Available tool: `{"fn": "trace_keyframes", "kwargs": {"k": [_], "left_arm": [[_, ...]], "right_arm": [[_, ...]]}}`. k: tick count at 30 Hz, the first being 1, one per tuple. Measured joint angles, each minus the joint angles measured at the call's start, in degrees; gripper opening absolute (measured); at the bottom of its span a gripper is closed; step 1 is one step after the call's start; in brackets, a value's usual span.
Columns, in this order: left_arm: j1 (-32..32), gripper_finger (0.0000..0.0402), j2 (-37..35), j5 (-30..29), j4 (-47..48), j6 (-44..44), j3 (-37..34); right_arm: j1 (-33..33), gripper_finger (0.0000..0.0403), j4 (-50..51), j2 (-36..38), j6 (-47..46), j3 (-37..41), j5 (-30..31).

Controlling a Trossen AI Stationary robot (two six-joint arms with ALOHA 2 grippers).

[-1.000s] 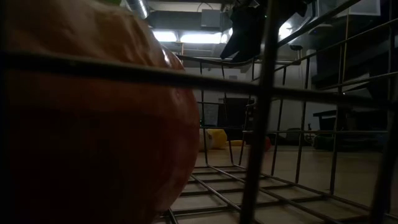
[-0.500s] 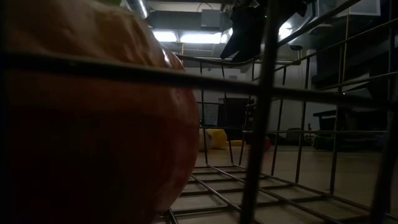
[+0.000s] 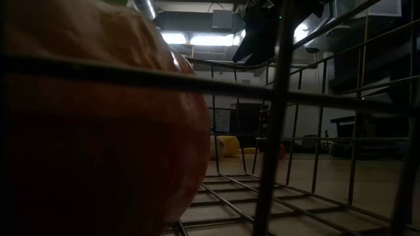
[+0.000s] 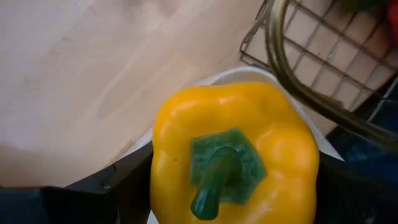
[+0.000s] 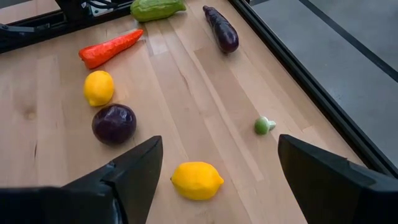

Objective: Sort produce into baskets
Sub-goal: Put the yellow bell pepper into the white bin

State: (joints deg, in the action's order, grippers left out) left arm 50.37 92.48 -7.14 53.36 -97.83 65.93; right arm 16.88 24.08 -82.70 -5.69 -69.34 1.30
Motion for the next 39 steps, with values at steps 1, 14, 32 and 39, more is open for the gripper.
{"fn": "trace_keyframes", "kwargs": {"k": [1,14,32,39], "left_arm": [[0.0,0.0318,0.34,-0.02,0.02,0.35,0.0],[-0.13,0.0318,2.06,-4.16,0.04,0.83,-0.02],[0.05,0.0318,2.04,-4.61,0.17,3.17,-0.02],[0.05,0.0333,2.04,-4.74,0.17,0.66,-0.02]], "right_arm": [[0.01,0.0315,0.0,0.0,0.0,0.0,0.0],[0.0,0.0315,0.0,0.0,0.0,0.0,0.0],[0.0,0.0315,-0.01,0.0,0.0,0.0,0.0],[0.01,0.0315,0.0,0.0,0.01,0.0,0.0]]}}
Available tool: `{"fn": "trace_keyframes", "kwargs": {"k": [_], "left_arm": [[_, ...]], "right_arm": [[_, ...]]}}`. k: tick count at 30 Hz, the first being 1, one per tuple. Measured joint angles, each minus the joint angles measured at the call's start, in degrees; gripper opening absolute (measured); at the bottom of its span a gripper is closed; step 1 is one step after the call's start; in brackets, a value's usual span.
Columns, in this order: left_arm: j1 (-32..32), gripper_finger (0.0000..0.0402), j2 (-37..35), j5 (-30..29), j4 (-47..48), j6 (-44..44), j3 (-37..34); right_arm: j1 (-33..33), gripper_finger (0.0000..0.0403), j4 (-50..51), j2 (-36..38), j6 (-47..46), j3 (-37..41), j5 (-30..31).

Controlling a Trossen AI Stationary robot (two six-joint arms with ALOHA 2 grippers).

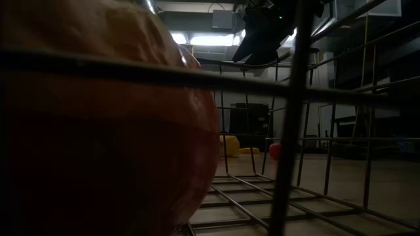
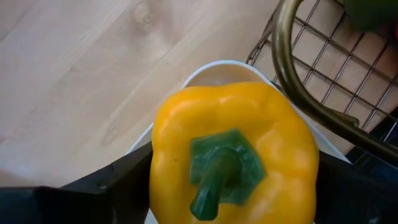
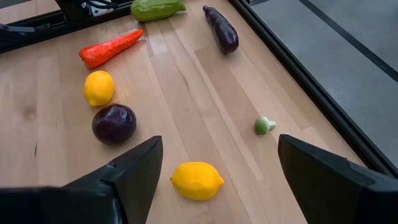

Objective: Sort produce into baskets
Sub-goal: Put the yellow bell pepper into the white bin, then put the orange carrot into the white bin

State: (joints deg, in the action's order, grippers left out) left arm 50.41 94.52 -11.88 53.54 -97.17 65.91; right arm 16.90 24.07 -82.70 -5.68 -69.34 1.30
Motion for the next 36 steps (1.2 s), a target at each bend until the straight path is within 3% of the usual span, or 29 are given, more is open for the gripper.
{"fn": "trace_keyframes", "kwargs": {"k": [6,16,28,36], "left_arm": [[0.0,0.0393,-0.02,0.0,-0.45,0.51,0.0],[0.0,0.0381,-2.0,0.0,-0.63,2.3,-0.04],[-0.41,0.0384,-13.18,-2.47,-0.66,-1.69,-0.04],[-5.63,0.0384,-15.72,-2.98,-1.55,1.29,-0.04]], "right_arm": [[0.0,0.0315,-0.01,0.0,-0.01,0.0,0.0],[-0.01,0.0315,0.0,0.0,-0.01,0.0,0.0],[-0.01,0.0315,0.0,0.0,0.01,0.0,0.0],[-0.01,0.0315,0.01,0.0,0.0,0.0,0.0]]}}
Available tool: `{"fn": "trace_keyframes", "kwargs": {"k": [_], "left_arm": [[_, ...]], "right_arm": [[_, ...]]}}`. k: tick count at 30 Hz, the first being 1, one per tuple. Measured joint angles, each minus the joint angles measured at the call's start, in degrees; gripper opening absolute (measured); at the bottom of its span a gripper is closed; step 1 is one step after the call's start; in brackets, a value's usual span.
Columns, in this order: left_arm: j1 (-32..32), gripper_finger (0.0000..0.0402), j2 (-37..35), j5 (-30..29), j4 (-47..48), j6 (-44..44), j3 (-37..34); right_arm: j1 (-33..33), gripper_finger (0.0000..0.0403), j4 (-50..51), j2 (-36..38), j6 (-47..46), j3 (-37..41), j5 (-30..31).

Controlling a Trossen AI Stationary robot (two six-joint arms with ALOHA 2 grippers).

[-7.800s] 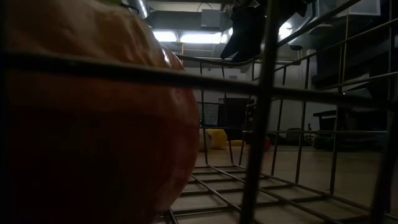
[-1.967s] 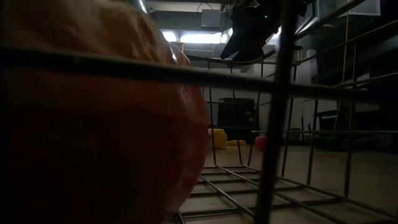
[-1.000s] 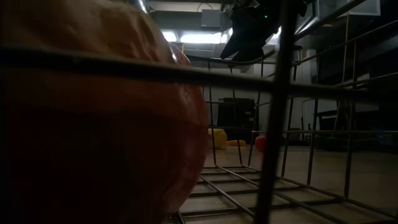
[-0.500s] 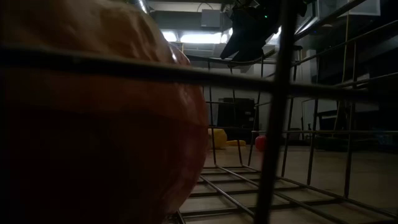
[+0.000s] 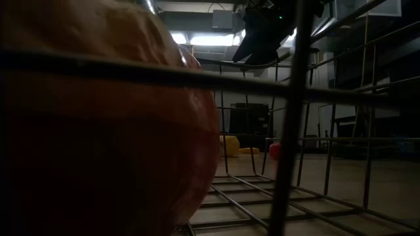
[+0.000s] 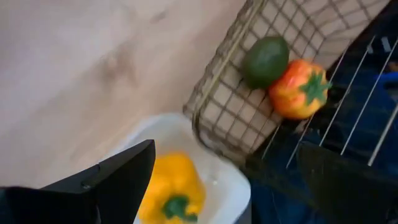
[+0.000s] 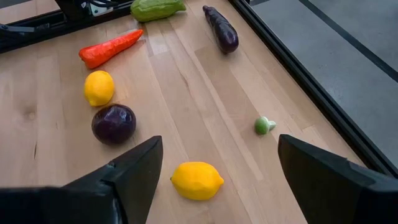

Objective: Sort produce into baskets
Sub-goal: Put the orange carrot into the white bin

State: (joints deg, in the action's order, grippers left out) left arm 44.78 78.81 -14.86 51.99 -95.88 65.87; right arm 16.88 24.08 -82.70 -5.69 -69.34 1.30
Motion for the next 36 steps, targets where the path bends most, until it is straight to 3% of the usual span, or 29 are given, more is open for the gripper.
{"fn": "trace_keyframes", "kwargs": {"k": [8,13,20,36], "left_arm": [[-12.96,0.0384,-0.79,1.92,5.99,1.7,0.01],[-21.91,0.0384,-2.74,6.44,15.96,4.56,0.02],[-32.46,0.0384,-3.39,8.44,28.33,9.41,-0.11],[-49.4,0.0384,-3.39,8.97,19.39,22.54,-13.8]], "right_arm": [[0.01,0.0315,-0.01,0.0,0.0,0.0,0.0],[0.0,0.0315,-0.01,0.0,-0.01,0.0,0.0],[0.0,0.0315,-0.05,0.0,-0.01,0.0,0.0],[0.02,0.0315,-0.4,0.02,0.01,0.0,0.0]]}}
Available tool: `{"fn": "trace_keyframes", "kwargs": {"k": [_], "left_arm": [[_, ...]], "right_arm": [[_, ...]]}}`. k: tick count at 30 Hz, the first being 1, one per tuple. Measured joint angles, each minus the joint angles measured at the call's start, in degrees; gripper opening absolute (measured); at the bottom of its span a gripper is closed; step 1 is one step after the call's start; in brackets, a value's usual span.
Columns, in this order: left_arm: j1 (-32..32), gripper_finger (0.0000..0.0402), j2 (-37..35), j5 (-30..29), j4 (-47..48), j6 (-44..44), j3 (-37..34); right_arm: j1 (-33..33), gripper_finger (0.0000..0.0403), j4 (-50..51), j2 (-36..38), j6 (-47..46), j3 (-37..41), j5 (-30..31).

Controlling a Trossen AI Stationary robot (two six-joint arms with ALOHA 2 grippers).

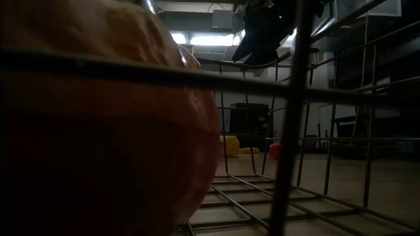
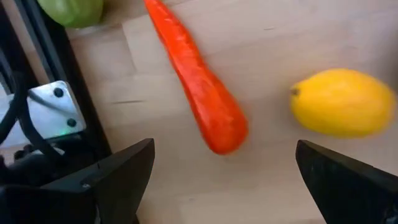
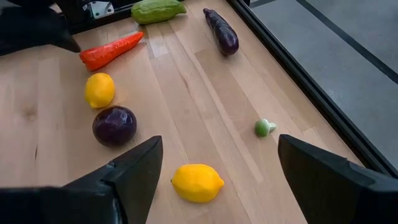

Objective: Sort produce into baskets
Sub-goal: Put the orange carrot into the white bin

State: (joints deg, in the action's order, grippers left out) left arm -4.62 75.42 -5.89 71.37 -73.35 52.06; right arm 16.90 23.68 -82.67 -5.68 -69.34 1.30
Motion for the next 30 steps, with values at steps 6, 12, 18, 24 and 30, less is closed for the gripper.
{"fn": "trace_keyframes", "kwargs": {"k": [6,12,18,24,30], "left_arm": [[-3.05,0.0384,0.0,3.23,-7.08,1.59,-6.94],[-4.08,0.0384,0.02,4.68,-16.14,1.46,-13.67],[-4.44,0.0384,0.02,4.87,-21.11,0.85,-18.23],[-4.44,0.0383,0.02,5.47,-23.02,1.34,-19.7],[-4.44,0.0337,0.02,5.66,-23.12,2.05,-19.72]], "right_arm": [[-0.02,0.0315,0.0,0.0,-0.01,0.0,0.0],[-0.02,0.0315,-0.02,0.0,0.01,0.0,0.0],[0.0,0.0315,1.41,0.66,5.05,0.01,0.01],[0.09,0.0314,5.98,6.26,12.29,0.02,2.68],[0.09,0.0314,8.95,13.48,13.77,0.0,8.54]]}}
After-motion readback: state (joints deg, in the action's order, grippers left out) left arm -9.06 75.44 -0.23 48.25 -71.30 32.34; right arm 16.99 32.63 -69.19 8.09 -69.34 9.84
